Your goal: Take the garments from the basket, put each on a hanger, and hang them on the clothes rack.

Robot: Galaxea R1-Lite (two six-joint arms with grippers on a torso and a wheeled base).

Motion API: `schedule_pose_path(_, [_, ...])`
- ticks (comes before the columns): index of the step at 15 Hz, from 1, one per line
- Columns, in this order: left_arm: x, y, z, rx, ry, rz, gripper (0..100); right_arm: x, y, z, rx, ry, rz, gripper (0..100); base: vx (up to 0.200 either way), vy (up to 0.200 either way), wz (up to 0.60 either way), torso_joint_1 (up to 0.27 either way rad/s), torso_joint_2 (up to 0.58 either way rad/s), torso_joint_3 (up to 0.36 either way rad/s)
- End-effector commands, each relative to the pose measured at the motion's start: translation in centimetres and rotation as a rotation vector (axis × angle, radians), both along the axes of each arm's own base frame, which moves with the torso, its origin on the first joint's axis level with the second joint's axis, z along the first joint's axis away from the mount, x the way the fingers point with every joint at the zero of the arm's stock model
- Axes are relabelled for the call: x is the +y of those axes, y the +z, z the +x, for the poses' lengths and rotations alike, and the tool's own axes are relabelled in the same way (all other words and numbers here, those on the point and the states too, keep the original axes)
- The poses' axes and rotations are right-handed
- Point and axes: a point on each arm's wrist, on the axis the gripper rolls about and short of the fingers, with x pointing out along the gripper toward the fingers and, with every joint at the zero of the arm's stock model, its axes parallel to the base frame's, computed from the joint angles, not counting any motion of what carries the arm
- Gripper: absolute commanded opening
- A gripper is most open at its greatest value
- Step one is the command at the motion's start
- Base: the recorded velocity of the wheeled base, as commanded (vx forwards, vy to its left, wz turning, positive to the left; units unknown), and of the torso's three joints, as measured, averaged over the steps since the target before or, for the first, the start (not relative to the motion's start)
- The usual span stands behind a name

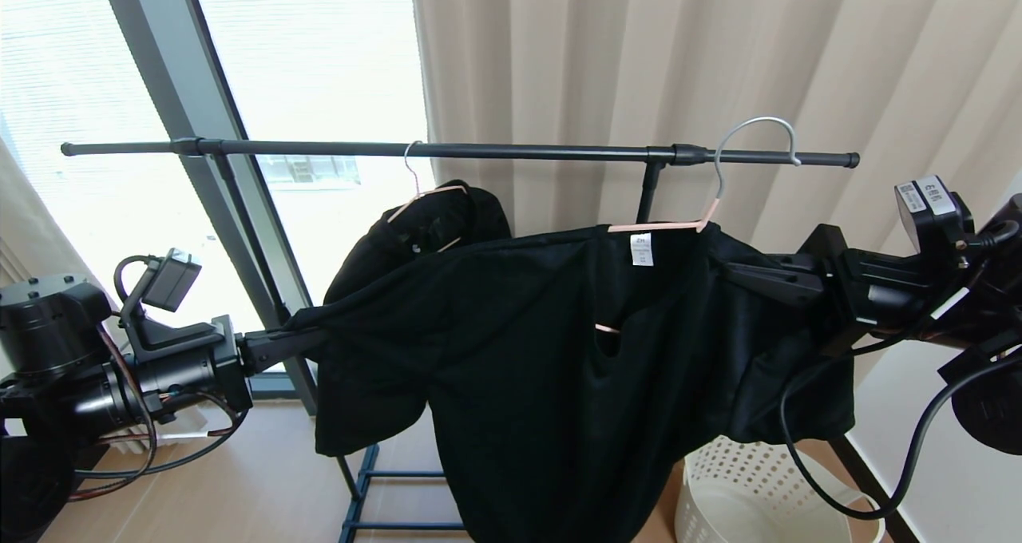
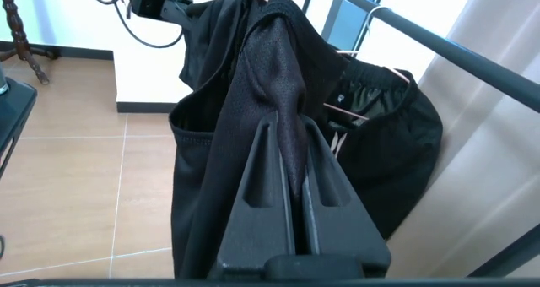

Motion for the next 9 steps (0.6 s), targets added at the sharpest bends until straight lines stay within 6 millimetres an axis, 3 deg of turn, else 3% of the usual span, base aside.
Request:
schedule_pose_path(1, [0.1, 0.0, 0.0, 0.000, 0.003, 0.000, 0, 0.0, -0.1, 0.1, 0.005, -0.001, 0.001, 0, 0.000, 0.000, 0.00, 0.000, 0.00, 0.000])
schedule_pose_path(9, [1.2, 0.0, 0.0, 0.001, 0.005, -0.008, 0, -0.4, -0.1, 0.1, 0.006, 0.005, -0.003, 0, 0.000, 0.000, 0.00, 0.000, 0.00, 0.000])
